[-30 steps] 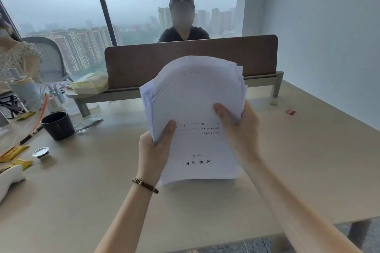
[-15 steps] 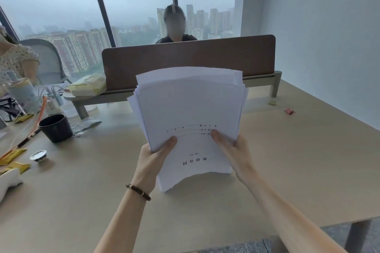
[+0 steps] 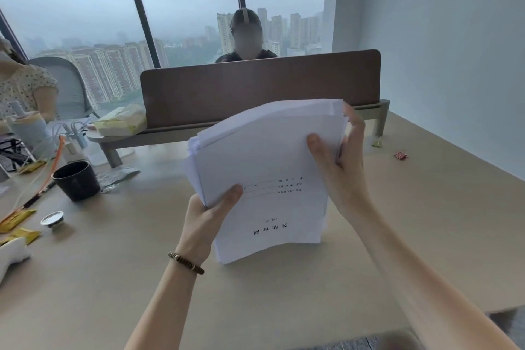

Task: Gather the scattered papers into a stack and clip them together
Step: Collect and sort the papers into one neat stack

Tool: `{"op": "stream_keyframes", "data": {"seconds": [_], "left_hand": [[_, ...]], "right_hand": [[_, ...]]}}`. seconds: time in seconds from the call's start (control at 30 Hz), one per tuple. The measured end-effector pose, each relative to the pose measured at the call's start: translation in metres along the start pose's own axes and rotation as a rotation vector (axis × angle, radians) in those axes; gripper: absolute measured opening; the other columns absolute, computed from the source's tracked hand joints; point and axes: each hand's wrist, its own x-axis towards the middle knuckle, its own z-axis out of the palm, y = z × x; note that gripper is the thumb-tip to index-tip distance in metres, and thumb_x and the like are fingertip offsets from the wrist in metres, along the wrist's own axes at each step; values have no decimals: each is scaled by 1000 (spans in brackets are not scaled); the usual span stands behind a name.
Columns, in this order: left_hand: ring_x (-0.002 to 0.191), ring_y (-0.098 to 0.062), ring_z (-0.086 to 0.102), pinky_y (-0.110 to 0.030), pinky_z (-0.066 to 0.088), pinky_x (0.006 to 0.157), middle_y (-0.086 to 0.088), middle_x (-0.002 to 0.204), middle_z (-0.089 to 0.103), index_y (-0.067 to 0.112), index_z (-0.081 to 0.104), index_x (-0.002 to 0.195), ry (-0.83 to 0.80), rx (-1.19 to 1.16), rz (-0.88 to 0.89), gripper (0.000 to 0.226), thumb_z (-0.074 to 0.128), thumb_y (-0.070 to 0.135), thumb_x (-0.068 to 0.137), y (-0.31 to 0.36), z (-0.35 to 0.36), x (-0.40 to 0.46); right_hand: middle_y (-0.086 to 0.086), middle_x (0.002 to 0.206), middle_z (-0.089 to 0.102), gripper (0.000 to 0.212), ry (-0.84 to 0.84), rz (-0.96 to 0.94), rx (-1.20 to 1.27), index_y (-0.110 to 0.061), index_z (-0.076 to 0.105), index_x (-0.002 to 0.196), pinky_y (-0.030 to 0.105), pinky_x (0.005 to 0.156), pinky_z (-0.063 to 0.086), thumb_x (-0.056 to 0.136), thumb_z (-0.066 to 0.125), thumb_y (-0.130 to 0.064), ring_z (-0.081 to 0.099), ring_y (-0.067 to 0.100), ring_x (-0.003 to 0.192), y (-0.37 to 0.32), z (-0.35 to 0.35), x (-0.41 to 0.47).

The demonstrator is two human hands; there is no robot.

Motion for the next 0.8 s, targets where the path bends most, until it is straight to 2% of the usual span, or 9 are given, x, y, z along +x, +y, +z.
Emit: {"op": "stream_keyframes", "data": {"seconds": [0.07,0.13,0.2,0.27,0.43,0.6,0.8], "left_hand": [[85,-9,70,-27,58,75,8,91,77,31,79,86,-1,-4,-3,12,74,26,77,1,0,0],[85,-9,71,-28,58,76,7,91,77,31,79,86,-2,-12,-11,11,75,28,76,2,0,0],[84,-9,71,-27,58,74,7,91,77,31,79,85,-5,-22,-15,12,73,25,77,2,-1,-1],[85,-10,70,-27,58,74,7,91,77,30,79,86,-9,-23,-19,11,74,26,77,2,-1,0],[88,-14,71,-34,57,78,4,95,77,29,78,90,-46,-28,-43,26,77,40,67,4,-3,0],[93,-20,70,-46,54,87,0,101,76,27,78,94,-63,-31,-67,30,77,41,67,5,-5,1],[93,-20,71,-44,56,85,1,101,76,30,77,96,-100,-26,-76,31,75,43,69,7,-6,1]], "right_hand": [[-34,131,55,72,-11,-127,-56,-46,19,147,42,96,53,98,65,-20,64,14,106,-15,0,6],[-36,142,45,75,-43,-221,-140,-50,17,147,32,106,44,99,63,-16,56,2,119,-23,0,14],[-32,143,44,59,-87,-287,-247,-39,35,148,16,113,31,100,62,-17,43,-10,132,-22,-1,20],[-22,131,56,43,-98,-298,-323,-28,53,141,12,107,34,100,62,-19,47,-11,124,-20,-1,23],[-9,123,65,25,-26,-314,-308,-22,64,122,13,100,39,98,64,-18,56,-7,117,-18,-3,20],[-11,123,63,28,-3,-353,-322,-18,63,125,12,101,37,98,63,-12,53,-9,118,-16,-1,17],[4,118,67,18,4,-401,-296,-9,67,116,23,99,43,98,64,-10,62,12,114,-11,-1,14]]}}
